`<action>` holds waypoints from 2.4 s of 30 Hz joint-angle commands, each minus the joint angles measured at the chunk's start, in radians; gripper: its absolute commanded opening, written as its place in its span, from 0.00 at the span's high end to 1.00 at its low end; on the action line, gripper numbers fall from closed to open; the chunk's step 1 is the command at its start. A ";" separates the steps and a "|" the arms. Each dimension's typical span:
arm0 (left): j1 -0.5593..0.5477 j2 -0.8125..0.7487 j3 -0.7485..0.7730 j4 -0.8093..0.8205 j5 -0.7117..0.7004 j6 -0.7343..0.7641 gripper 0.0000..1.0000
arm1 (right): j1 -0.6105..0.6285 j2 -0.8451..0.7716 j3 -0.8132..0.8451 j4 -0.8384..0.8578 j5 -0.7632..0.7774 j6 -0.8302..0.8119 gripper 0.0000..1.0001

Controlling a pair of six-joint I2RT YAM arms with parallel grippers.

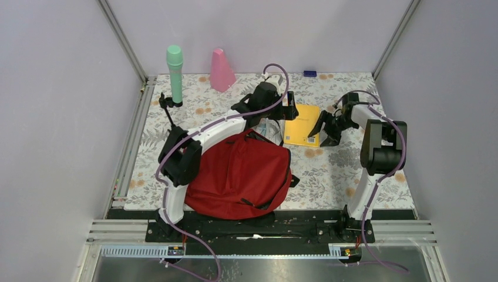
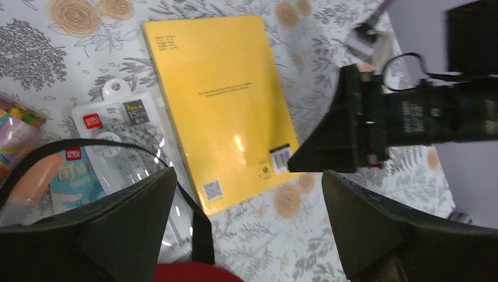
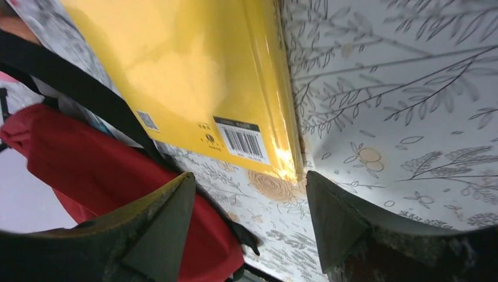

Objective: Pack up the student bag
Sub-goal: Adjust the book at the center of the board, then pick up the book from the center of the board.

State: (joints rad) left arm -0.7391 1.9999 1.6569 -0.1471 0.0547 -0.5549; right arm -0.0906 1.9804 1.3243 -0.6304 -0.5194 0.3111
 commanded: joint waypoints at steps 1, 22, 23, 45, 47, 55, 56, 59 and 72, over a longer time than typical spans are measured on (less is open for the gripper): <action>0.024 0.076 0.111 0.037 0.032 0.026 0.01 | -0.011 -0.067 0.015 0.094 0.082 0.064 0.23; 0.018 0.359 0.228 -0.030 0.032 -0.012 0.13 | 0.030 -0.024 0.024 0.189 0.108 0.172 0.24; 0.017 0.366 0.226 -0.018 0.049 -0.013 0.15 | 0.040 -0.019 0.029 0.189 0.122 0.179 0.25; 0.011 0.379 0.150 0.011 0.136 0.018 0.46 | 0.098 -0.047 0.118 0.092 0.326 0.193 0.19; 0.011 0.379 0.150 0.008 0.138 0.018 0.47 | 0.097 -0.035 0.131 0.069 0.347 0.193 0.20; 0.011 0.378 0.150 0.010 0.151 0.026 0.48 | 0.097 -0.039 0.111 0.067 0.367 0.196 0.19; 0.010 0.383 0.152 0.013 0.156 0.023 0.48 | 0.097 -0.025 0.114 0.065 0.358 0.197 0.19; 0.011 0.389 0.159 0.025 0.175 0.016 0.49 | 0.097 0.018 0.127 0.047 0.278 0.192 0.21; -0.011 0.365 0.129 0.111 0.273 0.047 0.51 | 0.112 0.031 0.180 -0.050 0.186 0.115 0.24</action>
State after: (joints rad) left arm -0.7280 2.3928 1.8141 -0.0700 0.2604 -0.5232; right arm 0.0132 2.0445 1.5036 -0.6422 -0.3183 0.4484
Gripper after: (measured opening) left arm 0.500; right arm 0.764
